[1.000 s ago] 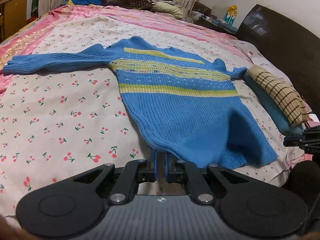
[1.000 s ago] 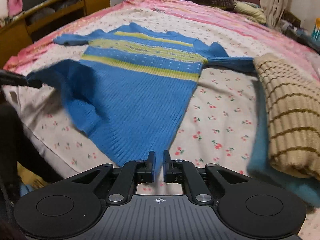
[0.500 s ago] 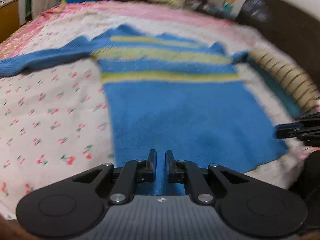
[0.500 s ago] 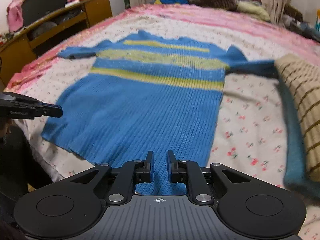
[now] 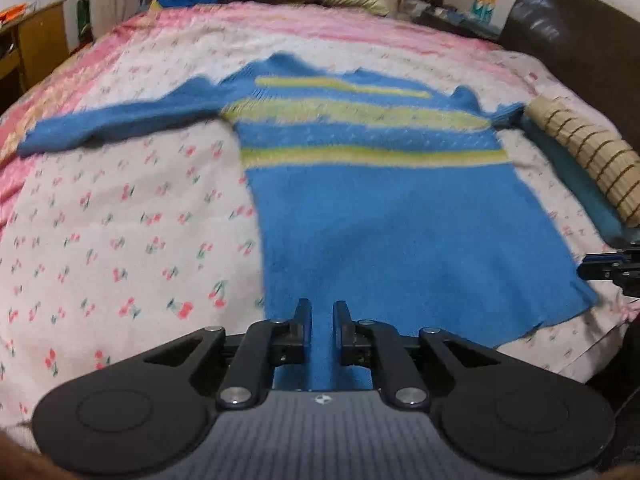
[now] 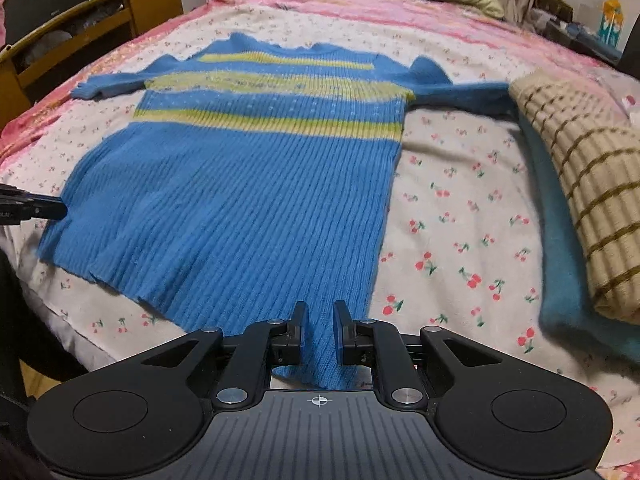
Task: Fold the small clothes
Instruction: 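Move both open grippers along the sweater toward its shoulders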
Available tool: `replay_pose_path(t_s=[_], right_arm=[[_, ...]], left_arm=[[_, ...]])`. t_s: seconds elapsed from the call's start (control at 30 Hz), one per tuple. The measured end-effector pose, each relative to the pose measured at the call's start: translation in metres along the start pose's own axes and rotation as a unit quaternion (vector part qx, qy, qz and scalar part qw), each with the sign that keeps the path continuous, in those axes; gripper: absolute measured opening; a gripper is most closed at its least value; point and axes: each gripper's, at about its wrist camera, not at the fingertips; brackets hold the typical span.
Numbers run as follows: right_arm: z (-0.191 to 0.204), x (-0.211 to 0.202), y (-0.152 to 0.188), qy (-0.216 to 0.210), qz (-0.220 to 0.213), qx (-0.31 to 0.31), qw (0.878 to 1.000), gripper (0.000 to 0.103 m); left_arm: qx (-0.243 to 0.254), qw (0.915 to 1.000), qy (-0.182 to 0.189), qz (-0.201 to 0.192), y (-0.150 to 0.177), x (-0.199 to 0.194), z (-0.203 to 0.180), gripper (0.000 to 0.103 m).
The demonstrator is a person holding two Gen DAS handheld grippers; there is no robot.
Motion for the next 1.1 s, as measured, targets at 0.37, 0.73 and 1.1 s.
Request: replay_pose_path(t_s=[0.37,0.73,1.1], right_arm=[[0.006,0.023,-0.006,0.024,0.052,0.025,0.998,0.02],[0.028,-0.007,-0.046,0.004,-0.009,0.019,1.0,0.027],[0.04,-0.011,-0.071,0.014,-0.027,0.021,0.999,0.029]], left_arm=[[0.024,0.9986,0.01,0.045,0.008,0.03,-0.029,0.024],[0.033,0.9992,0.02,-0.008,-0.017,0.009,-0.038,0.03],[0.027,0.9986,0.037,-0.025,-0.032,0.013,-0.038,0.034]])
Point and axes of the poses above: each gripper's, at about its wrist camera, not at the fingertips, and x roughly the way its jaws point, z to its left, y to its underside
